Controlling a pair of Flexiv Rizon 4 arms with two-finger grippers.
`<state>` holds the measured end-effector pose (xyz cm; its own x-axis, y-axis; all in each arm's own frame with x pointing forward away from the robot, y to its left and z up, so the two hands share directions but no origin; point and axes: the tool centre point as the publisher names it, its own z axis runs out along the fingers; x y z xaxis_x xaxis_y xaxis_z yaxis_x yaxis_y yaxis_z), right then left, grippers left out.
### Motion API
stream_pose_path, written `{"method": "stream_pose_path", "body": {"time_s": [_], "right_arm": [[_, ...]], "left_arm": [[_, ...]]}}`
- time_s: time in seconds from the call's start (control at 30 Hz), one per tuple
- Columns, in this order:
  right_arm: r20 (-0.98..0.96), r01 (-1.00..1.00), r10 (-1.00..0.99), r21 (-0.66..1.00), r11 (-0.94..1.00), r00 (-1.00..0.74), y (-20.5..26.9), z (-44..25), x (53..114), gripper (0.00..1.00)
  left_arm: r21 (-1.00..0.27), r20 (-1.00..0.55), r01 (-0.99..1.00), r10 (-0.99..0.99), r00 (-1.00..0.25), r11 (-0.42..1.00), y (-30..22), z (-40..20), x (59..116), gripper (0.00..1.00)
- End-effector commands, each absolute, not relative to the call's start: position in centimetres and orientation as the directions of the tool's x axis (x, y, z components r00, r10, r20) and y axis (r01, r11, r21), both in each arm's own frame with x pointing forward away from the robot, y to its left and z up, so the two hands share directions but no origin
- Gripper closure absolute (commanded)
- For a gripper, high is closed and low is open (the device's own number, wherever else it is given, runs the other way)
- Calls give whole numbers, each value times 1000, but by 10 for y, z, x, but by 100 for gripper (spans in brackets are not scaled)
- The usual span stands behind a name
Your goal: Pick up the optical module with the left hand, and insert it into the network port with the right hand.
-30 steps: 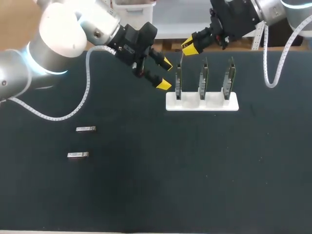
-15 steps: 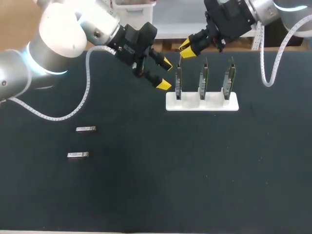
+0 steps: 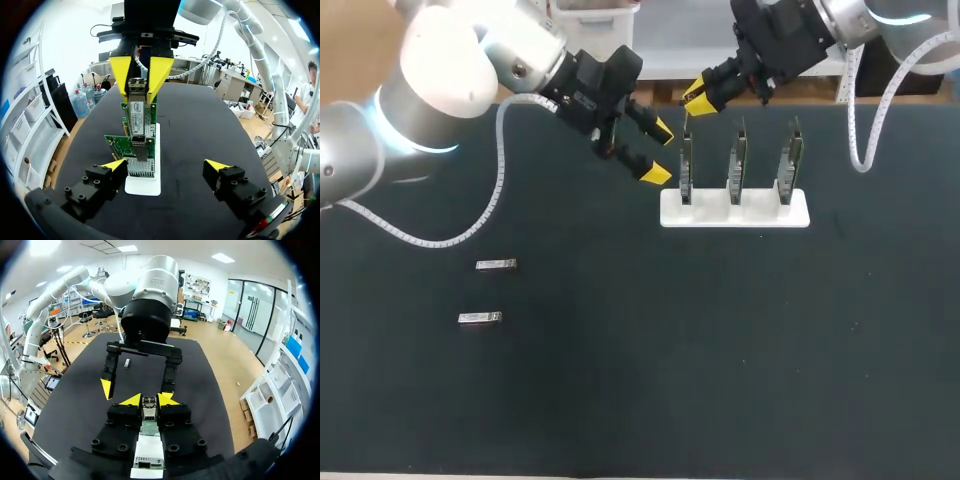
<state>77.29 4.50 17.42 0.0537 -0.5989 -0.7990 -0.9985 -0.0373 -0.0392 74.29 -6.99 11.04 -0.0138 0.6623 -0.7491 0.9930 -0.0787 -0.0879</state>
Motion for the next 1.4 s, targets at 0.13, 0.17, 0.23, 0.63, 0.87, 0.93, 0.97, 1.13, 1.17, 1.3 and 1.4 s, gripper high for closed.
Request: {"method": "stream_pose_path", "body": {"time_s": [0.13,0.17,0.23,0.63,0.87,0.93,0.97,1.13,1.17,1.3,1.4], "right_arm": [[-793,-998,-607,-33,-45,53,46,170,779,100],[-792,-998,-609,-32,-46,54,46,170,779,100],[-789,-998,-612,-30,-48,53,46,169,779,100],[-781,-998,-623,-21,-52,49,47,162,774,100],[-779,-997,-623,-51,-53,73,47,168,771,100],[-776,-996,-624,-66,-57,87,47,171,770,100],[-776,-996,-624,-71,-59,93,47,172,769,100],[-771,-994,-628,-83,-67,106,48,173,767,100],[-770,-994,-630,-81,-68,105,48,172,767,100],[-763,-995,-638,-72,-72,101,47,169,766,100],[-757,-995,-645,-72,-73,102,47,167,766,100]], "left_arm": [[-90,-747,993,665,-14,-79,-70,111,744,0],[-90,-747,993,665,-14,-79,-70,111,744,0],[-90,-747,993,665,-14,-79,-70,111,744,0],[-90,-747,993,665,-14,-79,-70,111,744,0],[-90,-747,993,665,-14,-79,-70,111,744,0],[-90,-747,993,665,-14,-79,-70,111,744,0],[-90,-747,993,665,-14,-79,-70,111,744,0],[-90,-747,993,665,-14,-79,-70,111,744,0],[-90,-747,993,665,-14,-79,-70,111,744,0],[-90,-747,993,665,-14,-79,-70,111,744,0],[-90,-747,993,665,-14,-79,-70,111,744,0]]}}
